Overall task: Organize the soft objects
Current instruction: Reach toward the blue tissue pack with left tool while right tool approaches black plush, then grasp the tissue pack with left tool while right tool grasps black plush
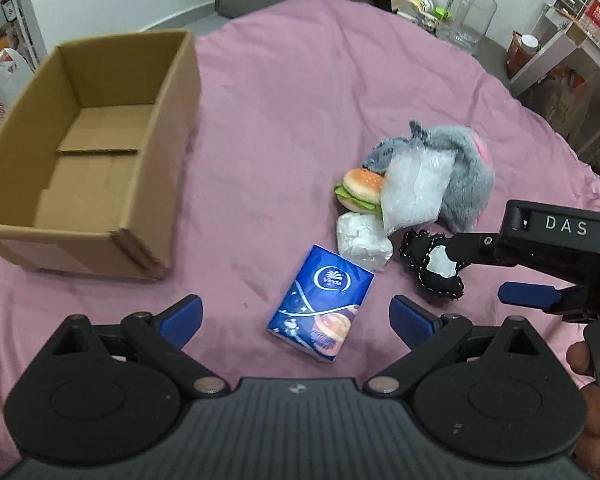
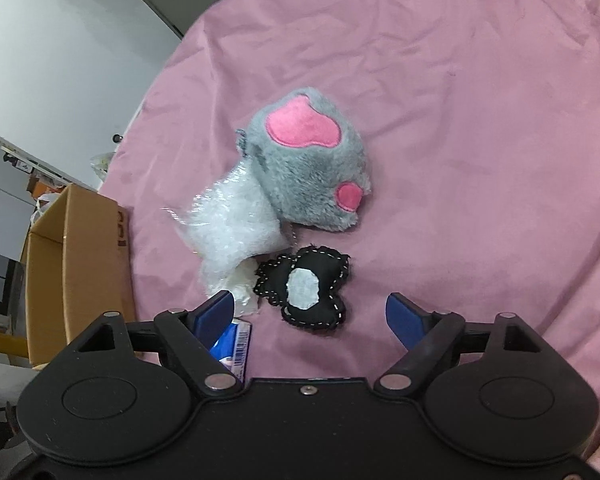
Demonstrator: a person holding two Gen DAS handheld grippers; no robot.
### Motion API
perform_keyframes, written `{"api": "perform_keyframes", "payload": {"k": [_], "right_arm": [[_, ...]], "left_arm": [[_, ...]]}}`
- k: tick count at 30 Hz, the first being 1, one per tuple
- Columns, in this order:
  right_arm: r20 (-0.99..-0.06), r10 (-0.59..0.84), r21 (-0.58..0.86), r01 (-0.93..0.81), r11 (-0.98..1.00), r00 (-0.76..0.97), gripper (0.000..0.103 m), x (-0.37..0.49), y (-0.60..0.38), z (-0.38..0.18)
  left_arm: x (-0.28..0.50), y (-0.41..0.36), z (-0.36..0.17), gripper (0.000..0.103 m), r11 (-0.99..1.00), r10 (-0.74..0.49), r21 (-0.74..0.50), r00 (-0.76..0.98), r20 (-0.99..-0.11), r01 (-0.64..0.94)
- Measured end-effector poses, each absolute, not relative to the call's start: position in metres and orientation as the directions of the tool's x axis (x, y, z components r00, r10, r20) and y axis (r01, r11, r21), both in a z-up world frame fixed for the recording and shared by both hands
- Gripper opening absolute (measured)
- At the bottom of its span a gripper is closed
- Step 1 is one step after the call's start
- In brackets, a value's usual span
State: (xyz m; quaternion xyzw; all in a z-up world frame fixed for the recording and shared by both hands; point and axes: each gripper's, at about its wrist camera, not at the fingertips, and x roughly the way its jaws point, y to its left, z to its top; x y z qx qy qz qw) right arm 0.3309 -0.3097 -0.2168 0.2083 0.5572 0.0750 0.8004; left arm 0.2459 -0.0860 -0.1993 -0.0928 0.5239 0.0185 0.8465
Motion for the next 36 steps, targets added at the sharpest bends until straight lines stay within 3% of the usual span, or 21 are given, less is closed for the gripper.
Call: {"api": "perform_keyframes", "payload": {"k": [9, 14, 17, 20, 22, 23, 24, 36], "right_arm": [[-0.871, 0.367, 0.43, 0.145, 0.891, 0.327, 0.074, 0.345, -0.309, -0.238], [-0.877, 0.362, 0.422, 0.144, 0.895, 0.315, 0.074, 0.349, -0.307, -0.245], [-0.883, 0.352, 0.409, 0.141, 0.901, 0.312, 0.072, 0.35, -0.304, -0.248], [-0.89, 0.333, 0.386, 0.126, 0.914, 0.31, 0.063, 0.351, -0.299, -0.25], [-0.892, 0.328, 0.378, 0.116, 0.919, 0.312, 0.049, 0.352, -0.297, -0.251], [-0.89, 0.335, 0.384, 0.112, 0.917, 0.309, 0.031, 0.352, -0.297, -0.252], [-0.885, 0.354, 0.402, 0.111, 0.909, 0.303, 0.024, 0.352, -0.298, -0.253], [-0.856, 0.376, 0.425, 0.069, 0.903, 0.356, 0.02, 0.338, -0.301, -0.233]], "left_arm": [[0.261, -0.103, -0.228, 0.099, 0.991, -0.051, -0.101, 0.437, -0.898, -0.093], [0.266, -0.102, -0.241, 0.085, 0.988, -0.043, -0.1, 0.414, -0.909, -0.116], [0.266, -0.102, -0.246, 0.071, 0.987, -0.046, -0.104, 0.409, -0.911, -0.121], [0.264, -0.104, -0.248, 0.064, 0.988, -0.044, -0.103, 0.42, -0.907, -0.117], [0.262, -0.107, -0.247, 0.06, 0.99, -0.043, -0.098, 0.433, -0.9, -0.106], [0.261, -0.108, -0.246, 0.059, 0.99, -0.046, -0.101, 0.437, -0.898, -0.103], [0.259, -0.108, -0.245, 0.058, 0.989, -0.054, -0.11, 0.442, -0.896, -0.102], [0.243, -0.099, -0.219, 0.056, 0.981, -0.064, -0.145, 0.489, -0.87, -0.128]]}}
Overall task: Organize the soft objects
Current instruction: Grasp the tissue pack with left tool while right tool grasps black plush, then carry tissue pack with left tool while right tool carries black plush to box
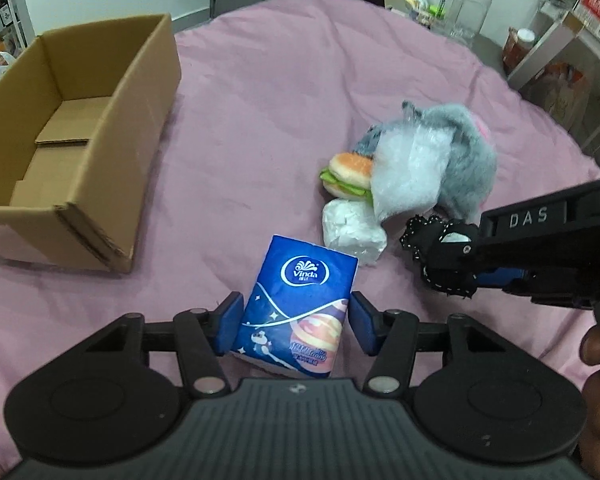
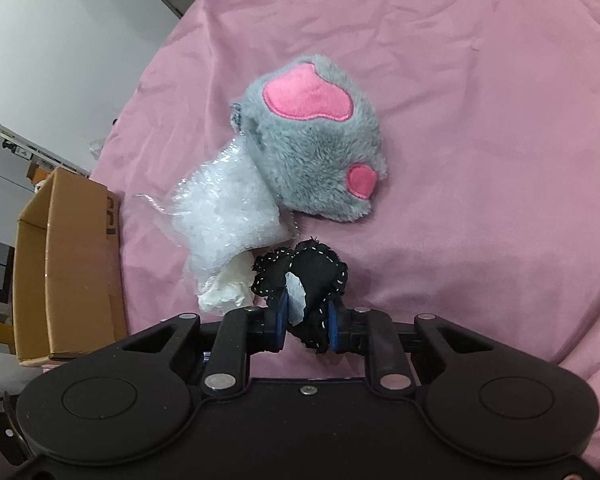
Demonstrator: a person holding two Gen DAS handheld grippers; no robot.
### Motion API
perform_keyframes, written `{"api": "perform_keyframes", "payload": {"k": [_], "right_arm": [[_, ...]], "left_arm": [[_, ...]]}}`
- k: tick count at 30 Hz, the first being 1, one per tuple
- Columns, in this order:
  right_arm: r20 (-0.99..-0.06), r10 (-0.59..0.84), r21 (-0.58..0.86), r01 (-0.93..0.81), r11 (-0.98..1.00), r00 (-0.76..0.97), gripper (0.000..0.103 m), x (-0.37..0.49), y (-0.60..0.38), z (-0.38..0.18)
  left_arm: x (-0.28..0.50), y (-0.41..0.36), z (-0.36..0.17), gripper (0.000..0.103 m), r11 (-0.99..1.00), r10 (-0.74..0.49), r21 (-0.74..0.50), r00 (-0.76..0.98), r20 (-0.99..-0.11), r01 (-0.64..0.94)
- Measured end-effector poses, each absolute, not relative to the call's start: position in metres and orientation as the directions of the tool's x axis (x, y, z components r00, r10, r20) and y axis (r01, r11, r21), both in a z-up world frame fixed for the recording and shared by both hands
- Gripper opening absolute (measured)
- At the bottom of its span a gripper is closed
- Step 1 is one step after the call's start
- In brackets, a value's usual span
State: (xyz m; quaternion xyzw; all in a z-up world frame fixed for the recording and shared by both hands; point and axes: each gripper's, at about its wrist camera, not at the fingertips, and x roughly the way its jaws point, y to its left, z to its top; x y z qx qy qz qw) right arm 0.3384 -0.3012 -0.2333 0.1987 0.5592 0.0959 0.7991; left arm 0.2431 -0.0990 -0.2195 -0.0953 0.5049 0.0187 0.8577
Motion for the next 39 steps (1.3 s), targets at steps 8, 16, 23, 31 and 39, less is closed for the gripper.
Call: {"api": "perform_keyframes", "payload": {"k": [8, 16, 23, 31, 39], "right_arm": [[-0.823, 0.391, 0.437, 0.019, 0.899, 0.413, 0.02, 0.327, -0.298, -0.211], [-0.803, 0.399, 0.432, -0.029, 0.901, 0.443, 0.02, 0.317, -0.291, -0.191], [-0.787, 0.412, 0.436, -0.059, 0.898, 0.459, 0.019, 0.304, -0.282, -0.176], [-0.748, 0.46, 0.456, -0.133, 0.88, 0.479, 0.019, 0.296, -0.255, -0.155], [-0.709, 0.501, 0.466, -0.204, 0.861, 0.496, 0.019, 0.296, -0.227, -0.133]], "left_arm": [[0.228, -0.086, -0.194, 0.056, 0.977, -0.065, -0.163, 0.539, -0.839, -0.135], [0.211, -0.07, -0.171, 0.056, 0.971, -0.08, -0.195, 0.585, -0.807, -0.137], [0.204, -0.06, -0.152, 0.056, 0.968, -0.085, -0.212, 0.618, -0.781, -0.136], [0.198, -0.038, -0.129, 0.056, 0.968, -0.061, -0.204, 0.651, -0.756, -0.146], [0.196, -0.014, -0.114, 0.056, 0.966, -0.035, -0.197, 0.673, -0.738, -0.166]]}}
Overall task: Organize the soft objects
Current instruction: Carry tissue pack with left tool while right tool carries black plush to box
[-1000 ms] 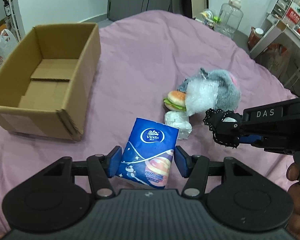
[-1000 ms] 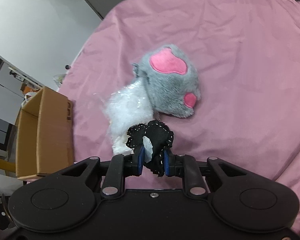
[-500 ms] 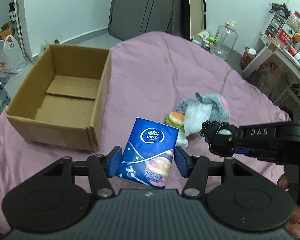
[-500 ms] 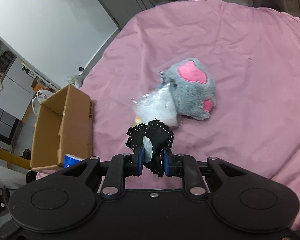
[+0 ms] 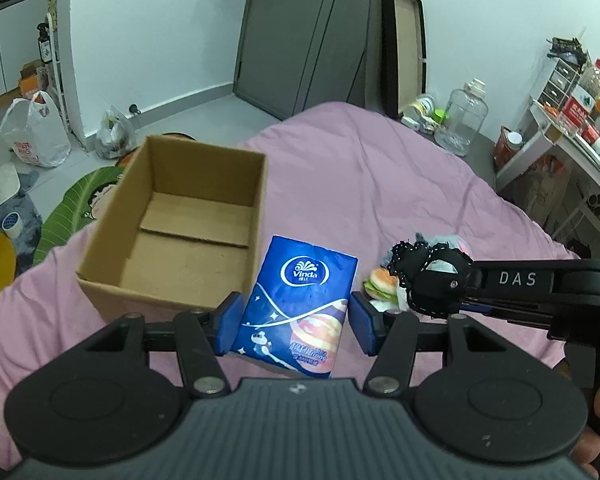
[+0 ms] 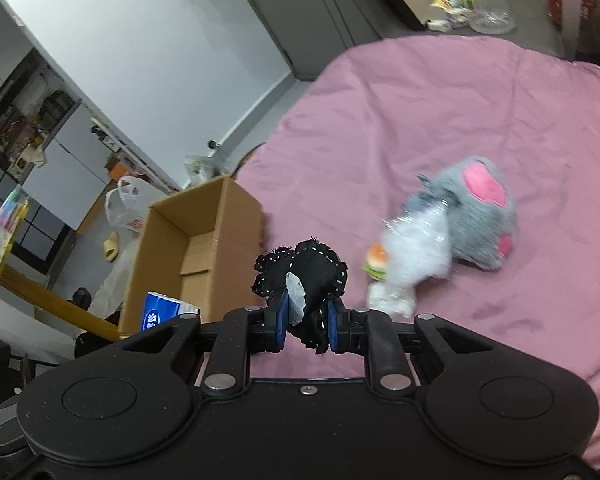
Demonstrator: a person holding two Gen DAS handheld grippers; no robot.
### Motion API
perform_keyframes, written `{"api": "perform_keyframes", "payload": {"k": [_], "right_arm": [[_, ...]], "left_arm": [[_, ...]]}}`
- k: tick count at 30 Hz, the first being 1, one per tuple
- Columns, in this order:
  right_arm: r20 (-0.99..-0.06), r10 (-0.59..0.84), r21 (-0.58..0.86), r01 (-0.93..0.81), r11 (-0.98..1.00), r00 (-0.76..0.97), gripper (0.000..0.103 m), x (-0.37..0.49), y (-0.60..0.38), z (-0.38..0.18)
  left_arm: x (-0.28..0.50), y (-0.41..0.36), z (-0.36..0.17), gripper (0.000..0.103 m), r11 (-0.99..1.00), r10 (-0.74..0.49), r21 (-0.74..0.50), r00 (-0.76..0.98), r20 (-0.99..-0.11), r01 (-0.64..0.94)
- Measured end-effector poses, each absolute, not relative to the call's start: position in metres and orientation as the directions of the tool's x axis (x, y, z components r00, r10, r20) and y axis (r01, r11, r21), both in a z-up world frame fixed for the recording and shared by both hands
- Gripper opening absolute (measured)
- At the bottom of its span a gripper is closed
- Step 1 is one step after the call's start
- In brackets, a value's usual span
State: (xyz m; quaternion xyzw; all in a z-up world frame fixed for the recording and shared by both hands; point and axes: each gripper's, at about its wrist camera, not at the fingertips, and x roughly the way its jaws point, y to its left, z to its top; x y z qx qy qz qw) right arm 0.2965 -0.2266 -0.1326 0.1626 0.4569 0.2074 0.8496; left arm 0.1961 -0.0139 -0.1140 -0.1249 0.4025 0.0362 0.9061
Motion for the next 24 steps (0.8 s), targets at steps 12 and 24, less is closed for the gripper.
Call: {"api": "perform_keyframes", "payload": {"k": [12, 24], "right_arm": [[-0.694, 0.539, 0.461, -0.28, 0.842, 0.477, 0.02, 0.306, -0.18, -0.114], [-0.691, 0.562, 0.438, -0.355, 0.826, 0.454, 0.02, 0.322, -0.132, -0.101]], "left_arm": [[0.203, 0.027, -0.099, 0.056, 0.96, 0.032, -0.171, 0.693, -0.72, -0.222], [0.216, 0.067, -0.1, 0.056, 0.946, 0.069, -0.174, 0.697, -0.714, -0.272]]}}
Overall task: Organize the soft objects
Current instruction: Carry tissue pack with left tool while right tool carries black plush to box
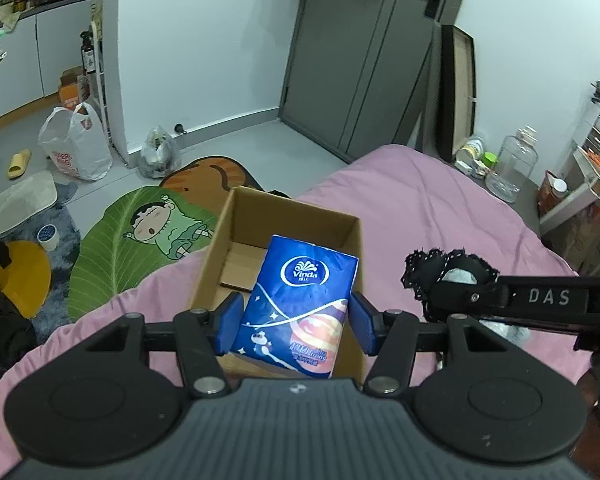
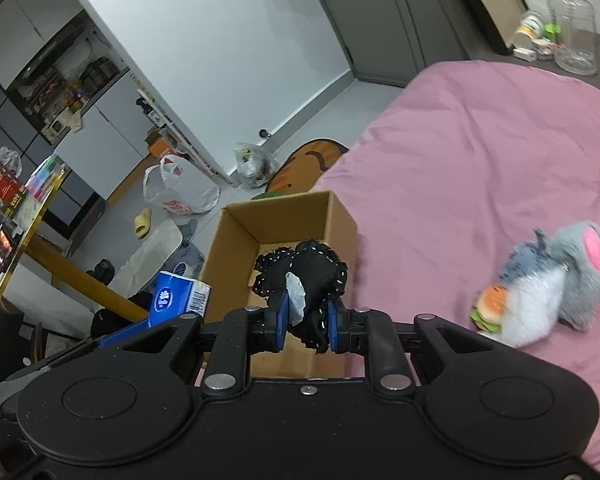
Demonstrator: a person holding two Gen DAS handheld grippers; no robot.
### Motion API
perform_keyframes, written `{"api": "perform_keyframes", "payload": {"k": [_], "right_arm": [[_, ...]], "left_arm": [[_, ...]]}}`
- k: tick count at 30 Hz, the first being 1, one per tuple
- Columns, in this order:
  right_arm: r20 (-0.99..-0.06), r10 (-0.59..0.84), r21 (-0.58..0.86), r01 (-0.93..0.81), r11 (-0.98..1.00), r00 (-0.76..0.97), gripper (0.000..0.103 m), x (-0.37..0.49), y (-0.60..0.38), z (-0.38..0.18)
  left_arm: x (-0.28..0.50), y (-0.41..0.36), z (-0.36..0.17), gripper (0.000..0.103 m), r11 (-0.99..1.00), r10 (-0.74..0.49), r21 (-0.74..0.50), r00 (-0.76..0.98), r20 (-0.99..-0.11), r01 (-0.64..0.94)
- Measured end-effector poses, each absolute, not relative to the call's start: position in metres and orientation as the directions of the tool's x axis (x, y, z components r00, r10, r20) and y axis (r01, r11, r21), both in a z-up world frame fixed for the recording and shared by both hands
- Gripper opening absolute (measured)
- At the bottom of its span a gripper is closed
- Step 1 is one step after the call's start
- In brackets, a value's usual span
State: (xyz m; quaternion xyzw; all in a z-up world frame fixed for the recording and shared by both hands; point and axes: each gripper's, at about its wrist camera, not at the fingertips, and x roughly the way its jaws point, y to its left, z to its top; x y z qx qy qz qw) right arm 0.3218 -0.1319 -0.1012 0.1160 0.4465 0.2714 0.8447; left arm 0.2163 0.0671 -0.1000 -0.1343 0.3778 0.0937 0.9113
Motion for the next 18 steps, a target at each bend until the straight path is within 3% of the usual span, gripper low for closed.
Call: {"api": "perform_keyframes", "payload": {"k": [18], "right_arm": [[-0.642, 0.631, 0.486, -0.405, 0.775, 0.436, 0.02, 0.338, -0.098, -0.108]], "left_arm": [[0.251, 0.099, -0.132, 0.056, 0.942, 0.059, -0.171, 0.644, -0.763, -0.289]]}}
